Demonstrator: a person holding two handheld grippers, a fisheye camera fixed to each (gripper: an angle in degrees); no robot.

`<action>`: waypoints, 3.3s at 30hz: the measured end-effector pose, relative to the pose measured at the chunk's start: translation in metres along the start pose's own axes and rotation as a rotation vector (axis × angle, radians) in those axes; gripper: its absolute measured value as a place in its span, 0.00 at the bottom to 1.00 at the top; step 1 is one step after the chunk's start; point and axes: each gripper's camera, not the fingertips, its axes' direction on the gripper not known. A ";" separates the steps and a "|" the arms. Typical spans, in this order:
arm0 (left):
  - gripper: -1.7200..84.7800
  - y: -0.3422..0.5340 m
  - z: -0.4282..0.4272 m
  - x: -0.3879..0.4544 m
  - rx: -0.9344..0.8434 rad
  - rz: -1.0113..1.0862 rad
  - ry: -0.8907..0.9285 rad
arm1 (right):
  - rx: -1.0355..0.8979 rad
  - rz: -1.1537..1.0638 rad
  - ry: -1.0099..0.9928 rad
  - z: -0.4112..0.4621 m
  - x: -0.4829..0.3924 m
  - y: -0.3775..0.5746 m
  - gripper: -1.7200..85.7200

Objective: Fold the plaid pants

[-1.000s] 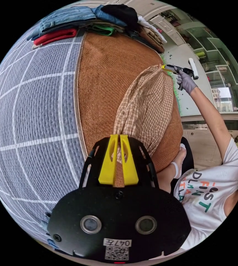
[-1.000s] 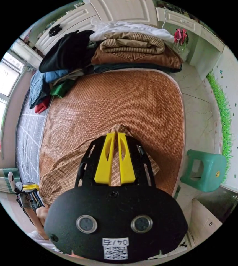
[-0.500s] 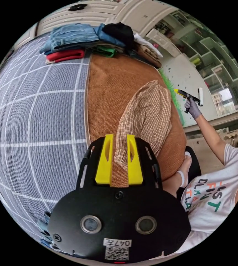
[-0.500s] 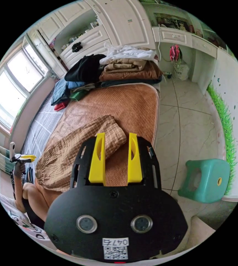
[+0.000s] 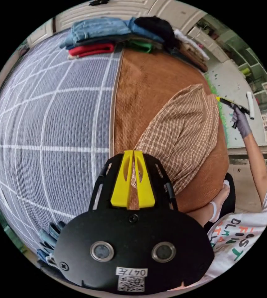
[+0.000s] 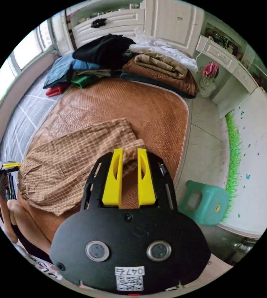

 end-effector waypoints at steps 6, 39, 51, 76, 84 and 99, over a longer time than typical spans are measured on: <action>0.07 0.006 -0.021 0.065 0.008 0.034 -0.144 | 0.047 0.300 -0.234 -0.001 0.062 0.040 0.08; 0.14 0.063 -0.068 0.552 0.002 1.020 0.029 | 0.057 -0.466 -0.285 -0.283 -0.198 0.190 0.07; 0.15 0.100 -0.022 0.577 0.269 1.015 -0.245 | -0.061 -0.630 -0.157 -0.305 -0.279 0.090 0.01; 0.01 -0.004 0.011 0.400 0.189 0.665 0.399 | 0.171 -0.510 -0.218 -0.392 -0.241 0.150 0.03; 0.01 0.016 0.008 0.252 0.234 0.243 0.280 | -0.014 -0.554 -0.283 -0.367 -0.212 0.180 0.02; 0.01 0.028 0.073 0.224 0.131 0.069 0.026 | -0.066 -0.351 -0.382 -0.368 -0.090 0.297 0.10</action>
